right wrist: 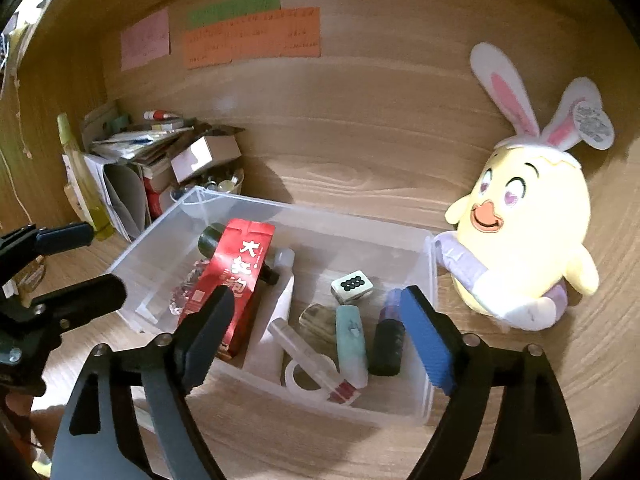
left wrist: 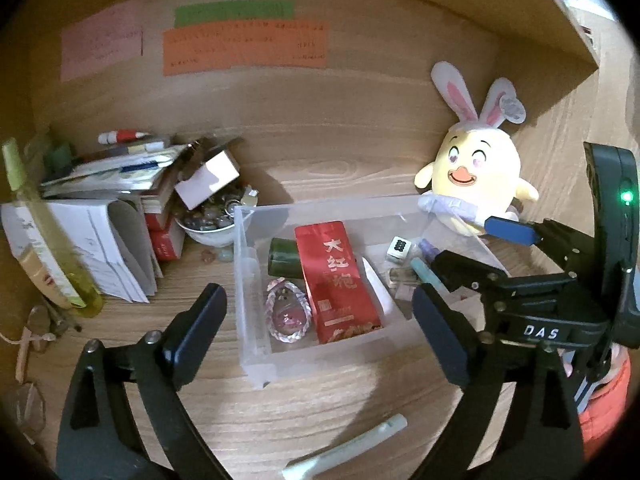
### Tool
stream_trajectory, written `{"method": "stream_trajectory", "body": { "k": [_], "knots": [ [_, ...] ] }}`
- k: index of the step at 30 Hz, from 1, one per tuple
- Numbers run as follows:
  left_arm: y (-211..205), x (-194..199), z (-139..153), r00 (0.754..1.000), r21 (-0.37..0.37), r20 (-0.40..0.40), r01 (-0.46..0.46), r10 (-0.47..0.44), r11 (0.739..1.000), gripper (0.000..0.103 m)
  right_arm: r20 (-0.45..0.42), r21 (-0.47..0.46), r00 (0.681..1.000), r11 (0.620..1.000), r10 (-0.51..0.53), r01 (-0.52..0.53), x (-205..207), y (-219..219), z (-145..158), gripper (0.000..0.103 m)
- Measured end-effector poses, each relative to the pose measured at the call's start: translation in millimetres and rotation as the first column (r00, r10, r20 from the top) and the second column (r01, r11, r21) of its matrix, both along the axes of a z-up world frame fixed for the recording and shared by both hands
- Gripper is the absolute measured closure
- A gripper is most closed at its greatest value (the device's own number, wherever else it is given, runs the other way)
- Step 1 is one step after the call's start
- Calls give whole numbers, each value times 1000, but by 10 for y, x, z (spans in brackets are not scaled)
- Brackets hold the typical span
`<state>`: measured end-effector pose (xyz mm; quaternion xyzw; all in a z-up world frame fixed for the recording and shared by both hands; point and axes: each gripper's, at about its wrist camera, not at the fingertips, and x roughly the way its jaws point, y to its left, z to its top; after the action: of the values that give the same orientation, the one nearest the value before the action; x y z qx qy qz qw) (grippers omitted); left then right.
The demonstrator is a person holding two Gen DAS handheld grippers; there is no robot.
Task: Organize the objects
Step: 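Withdraw both tools toward the pale white stick and blue card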
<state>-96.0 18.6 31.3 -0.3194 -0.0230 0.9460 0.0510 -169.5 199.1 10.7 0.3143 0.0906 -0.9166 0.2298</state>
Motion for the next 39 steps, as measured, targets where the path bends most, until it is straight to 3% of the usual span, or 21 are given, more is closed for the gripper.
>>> {"method": "stream_trajectory", "body": {
  "k": [10, 15, 27, 39],
  "knots": [
    [-133, 308, -9, 1000, 3, 20, -6, 6, 1000, 6, -35, -7, 999, 999, 33, -33, 402, 49, 126, 16],
    [-251, 488, -55, 999, -13, 26, -30, 31, 999, 5, -7, -34, 996, 995, 92, -92, 630, 21, 100, 16],
    [-477, 792, -428, 988, 8, 137, -79, 77, 997, 4, 139, 31, 958, 965, 253, -259, 978, -413, -432, 16],
    [-790, 1113, -702, 970, 44, 203, -142, 131, 989, 4, 267, 137, 902, 913, 339, -384, 898, -916, -866, 16]
  ]
}}
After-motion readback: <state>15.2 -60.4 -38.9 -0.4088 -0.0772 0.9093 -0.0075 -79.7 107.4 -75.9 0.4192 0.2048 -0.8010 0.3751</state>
